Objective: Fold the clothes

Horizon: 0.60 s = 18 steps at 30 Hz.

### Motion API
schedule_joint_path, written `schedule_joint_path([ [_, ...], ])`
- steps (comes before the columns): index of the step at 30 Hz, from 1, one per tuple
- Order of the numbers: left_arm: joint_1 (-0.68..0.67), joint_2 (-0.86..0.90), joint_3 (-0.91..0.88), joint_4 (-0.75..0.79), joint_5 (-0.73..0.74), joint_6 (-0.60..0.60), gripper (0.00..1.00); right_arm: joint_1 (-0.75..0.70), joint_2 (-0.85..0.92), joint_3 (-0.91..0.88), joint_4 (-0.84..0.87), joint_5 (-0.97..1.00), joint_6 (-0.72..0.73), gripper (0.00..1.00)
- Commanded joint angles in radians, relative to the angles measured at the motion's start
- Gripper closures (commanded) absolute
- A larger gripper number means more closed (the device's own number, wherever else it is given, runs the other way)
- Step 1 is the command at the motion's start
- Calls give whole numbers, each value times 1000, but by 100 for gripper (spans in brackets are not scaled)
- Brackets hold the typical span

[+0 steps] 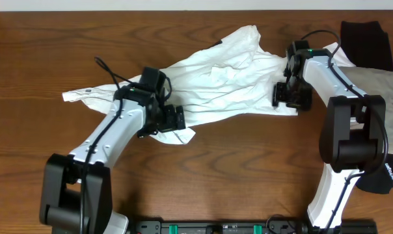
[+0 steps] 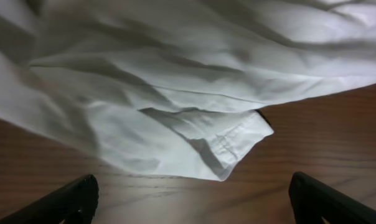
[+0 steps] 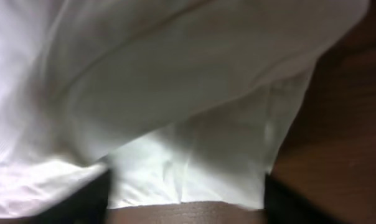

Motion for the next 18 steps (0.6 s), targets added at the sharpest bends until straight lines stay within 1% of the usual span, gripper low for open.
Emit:
schedule_joint_path([
  [1,-24,45,-6,2,-20,-21,2,-7,5,12,-5,-6,-15,86],
  [5,-42,92,-6,4,-20,-58,2,-7,5,12,0,-6,-15,83],
  [7,-50,111,-6,12,-19,-71,2,-7,5,12,5,-6,-15,82],
  [9,-59,121,-6,21,-20,-72,2,-7,5,12,8,-6,-15,84],
  [12,-68,123,-6,43,-20,-72,2,-7,5,12,9,-6,-15,89],
  [14,-71,123,-6,58,-21,-72,2,-7,5,12,11,-6,-15,88],
  [15,-71,123,-6,62,-21,-72,2,-7,5,12,12,-6,-15,86],
  [17,-72,123,-6,60,-20,-72,2,-7,5,12,14,-6,-15,74],
  [18,-72,123,-6,53,-20,-72,2,-7,5,12,14,-6,-15,71],
])
